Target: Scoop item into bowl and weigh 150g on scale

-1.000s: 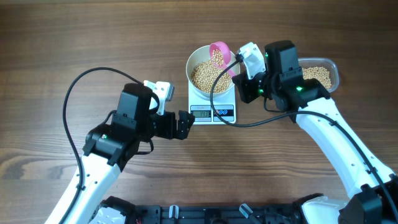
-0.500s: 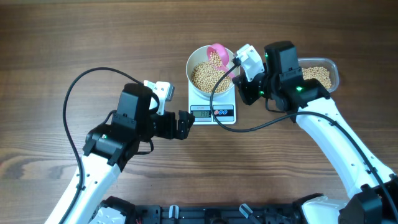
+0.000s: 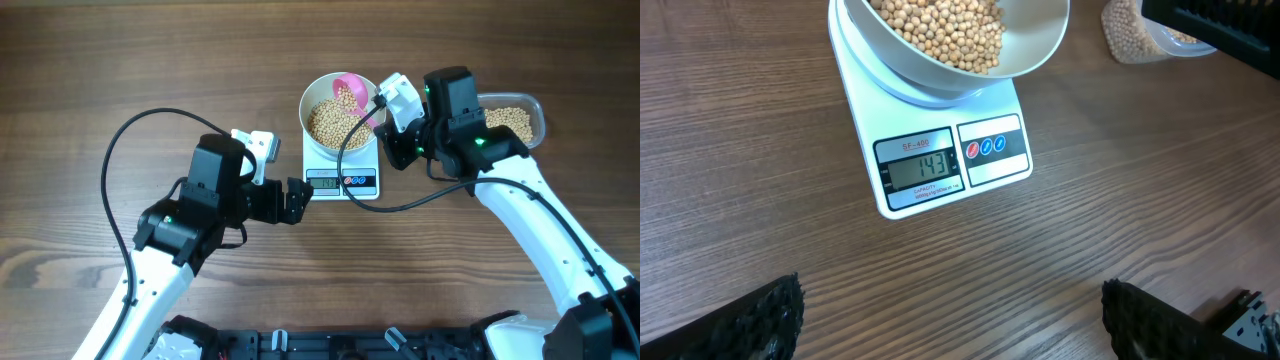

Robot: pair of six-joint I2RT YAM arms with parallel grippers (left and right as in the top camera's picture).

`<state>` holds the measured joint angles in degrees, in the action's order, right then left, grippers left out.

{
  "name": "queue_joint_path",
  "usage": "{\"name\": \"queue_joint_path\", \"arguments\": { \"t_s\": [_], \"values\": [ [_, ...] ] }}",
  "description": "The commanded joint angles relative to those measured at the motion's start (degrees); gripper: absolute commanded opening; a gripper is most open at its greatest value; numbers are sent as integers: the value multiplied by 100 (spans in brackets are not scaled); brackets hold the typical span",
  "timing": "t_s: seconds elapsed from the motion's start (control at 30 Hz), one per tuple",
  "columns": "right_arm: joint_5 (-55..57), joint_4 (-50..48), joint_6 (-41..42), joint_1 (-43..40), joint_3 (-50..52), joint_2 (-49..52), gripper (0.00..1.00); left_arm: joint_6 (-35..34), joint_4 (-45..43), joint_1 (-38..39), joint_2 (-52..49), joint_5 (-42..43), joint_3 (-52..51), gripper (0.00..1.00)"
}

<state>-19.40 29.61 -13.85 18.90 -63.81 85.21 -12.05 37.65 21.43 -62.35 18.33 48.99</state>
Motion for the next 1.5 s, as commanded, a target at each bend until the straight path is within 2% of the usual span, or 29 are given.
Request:
{"name": "queue_joint_path", "arguments": {
  "t_s": [0.0,0.4,0.83,0.97,1.27,1.47],
  "values": [
    [66,-44,-118,22,-153,66,4,94,-15,22,-2,24,-22,100],
    [-116,-138,50,22,-262,39,4,94,-15,22,-2,22,-22,100],
    [162,-129,-107,22,-260,20,4,94,-15,22,-2,24,-22,100],
    [111,-98,525,22,-260,20,4,92,-13,22,-2,24,-22,100],
    [-649,190,1019,-46,-260,20,4,94,-13,22,-2,24,-22,100],
    [-726,149,1257,-275,-260,20,4,94,-15,22,-2,22,-22,100]
  ]
}}
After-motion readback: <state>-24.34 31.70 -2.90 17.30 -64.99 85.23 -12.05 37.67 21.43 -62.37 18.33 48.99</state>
